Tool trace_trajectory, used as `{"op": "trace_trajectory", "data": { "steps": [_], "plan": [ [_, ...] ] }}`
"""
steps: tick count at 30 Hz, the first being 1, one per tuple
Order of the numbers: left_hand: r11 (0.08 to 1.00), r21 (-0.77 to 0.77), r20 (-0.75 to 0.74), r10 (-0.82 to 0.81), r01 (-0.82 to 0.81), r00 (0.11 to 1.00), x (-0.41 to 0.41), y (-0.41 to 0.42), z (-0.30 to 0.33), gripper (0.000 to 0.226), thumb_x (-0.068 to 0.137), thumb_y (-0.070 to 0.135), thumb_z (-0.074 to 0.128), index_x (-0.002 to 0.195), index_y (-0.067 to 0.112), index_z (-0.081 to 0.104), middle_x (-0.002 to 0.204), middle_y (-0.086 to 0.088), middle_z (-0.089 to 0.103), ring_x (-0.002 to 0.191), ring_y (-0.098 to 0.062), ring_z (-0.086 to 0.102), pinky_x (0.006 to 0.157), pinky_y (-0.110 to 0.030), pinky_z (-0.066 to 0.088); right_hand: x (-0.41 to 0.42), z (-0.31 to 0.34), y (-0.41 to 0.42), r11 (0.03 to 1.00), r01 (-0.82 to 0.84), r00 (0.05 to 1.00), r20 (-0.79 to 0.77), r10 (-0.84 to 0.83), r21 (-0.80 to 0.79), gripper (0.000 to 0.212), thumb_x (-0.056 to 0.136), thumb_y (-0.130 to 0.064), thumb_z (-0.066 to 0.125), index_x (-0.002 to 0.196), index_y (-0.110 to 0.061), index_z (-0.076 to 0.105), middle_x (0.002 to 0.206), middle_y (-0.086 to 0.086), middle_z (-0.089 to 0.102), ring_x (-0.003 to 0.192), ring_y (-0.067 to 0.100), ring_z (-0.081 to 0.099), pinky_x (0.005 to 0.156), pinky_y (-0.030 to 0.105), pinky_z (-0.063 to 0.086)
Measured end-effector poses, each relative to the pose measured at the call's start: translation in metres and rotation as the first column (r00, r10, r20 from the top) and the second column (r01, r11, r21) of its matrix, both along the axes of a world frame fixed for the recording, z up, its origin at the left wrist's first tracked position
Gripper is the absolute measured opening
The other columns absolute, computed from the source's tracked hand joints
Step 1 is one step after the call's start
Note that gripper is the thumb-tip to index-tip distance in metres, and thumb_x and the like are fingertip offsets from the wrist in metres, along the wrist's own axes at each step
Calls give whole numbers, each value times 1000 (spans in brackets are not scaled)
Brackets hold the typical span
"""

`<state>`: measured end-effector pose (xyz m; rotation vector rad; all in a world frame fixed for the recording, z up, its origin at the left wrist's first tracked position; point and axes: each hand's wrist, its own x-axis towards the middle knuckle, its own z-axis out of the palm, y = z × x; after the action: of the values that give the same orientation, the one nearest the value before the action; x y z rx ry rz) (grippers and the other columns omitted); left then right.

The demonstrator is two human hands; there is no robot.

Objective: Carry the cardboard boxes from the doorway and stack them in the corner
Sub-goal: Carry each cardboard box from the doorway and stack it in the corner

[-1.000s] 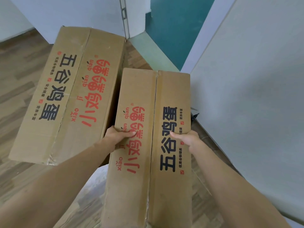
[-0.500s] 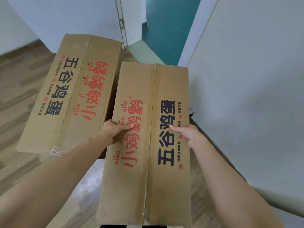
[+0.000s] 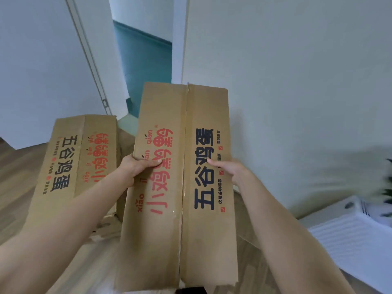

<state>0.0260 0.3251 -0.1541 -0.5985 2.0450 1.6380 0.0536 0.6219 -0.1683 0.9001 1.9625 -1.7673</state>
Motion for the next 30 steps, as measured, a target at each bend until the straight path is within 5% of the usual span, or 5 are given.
{"op": "trace_trajectory", "data": {
  "steps": [4,7,17,23,30],
  "plan": [
    [983,42,-87,-174,178,981,65,25,44,76,59,31,96,123,12,59,108,-6,70,105,-28,65,97,-48,51,125,69,4,975,222,971,-89,-220,9,76,58,-31,96,125,-18,63,114,9,74,107,29,69,82,48,57],
    [944,79,-82,-314,321,946,116,56,73,83,49,31,98,121,14,62,108,-9,76,101,-30,70,97,-51,53,211,96,21,936,351,930,-116,-348,6,59,69,-26,92,119,-17,63,110,10,75,99,27,71,67,42,55],
    [663,113,-137,-727,740,672,324,229,115,86,44,26,96,122,11,63,104,-12,77,94,-31,74,82,-47,59,530,118,115,693,710,705,-133,-697,130,65,68,-41,91,122,-15,65,115,7,74,110,28,68,100,51,53],
    [360,115,-109,-922,926,372,535,368,112,83,48,23,97,122,11,62,101,-12,78,89,-30,76,71,-41,61,790,112,157,368,927,376,-169,-911,76,55,71,-35,91,115,-16,64,110,6,73,101,24,68,69,36,52],
    [48,99,-118,-991,994,59,819,501,106,71,59,17,96,122,11,63,107,-15,77,94,-32,74,83,-48,60,1087,111,182,26,997,40,-187,-982,74,53,70,-34,92,113,-15,67,106,7,75,99,26,69,80,42,55]
  ]
}}
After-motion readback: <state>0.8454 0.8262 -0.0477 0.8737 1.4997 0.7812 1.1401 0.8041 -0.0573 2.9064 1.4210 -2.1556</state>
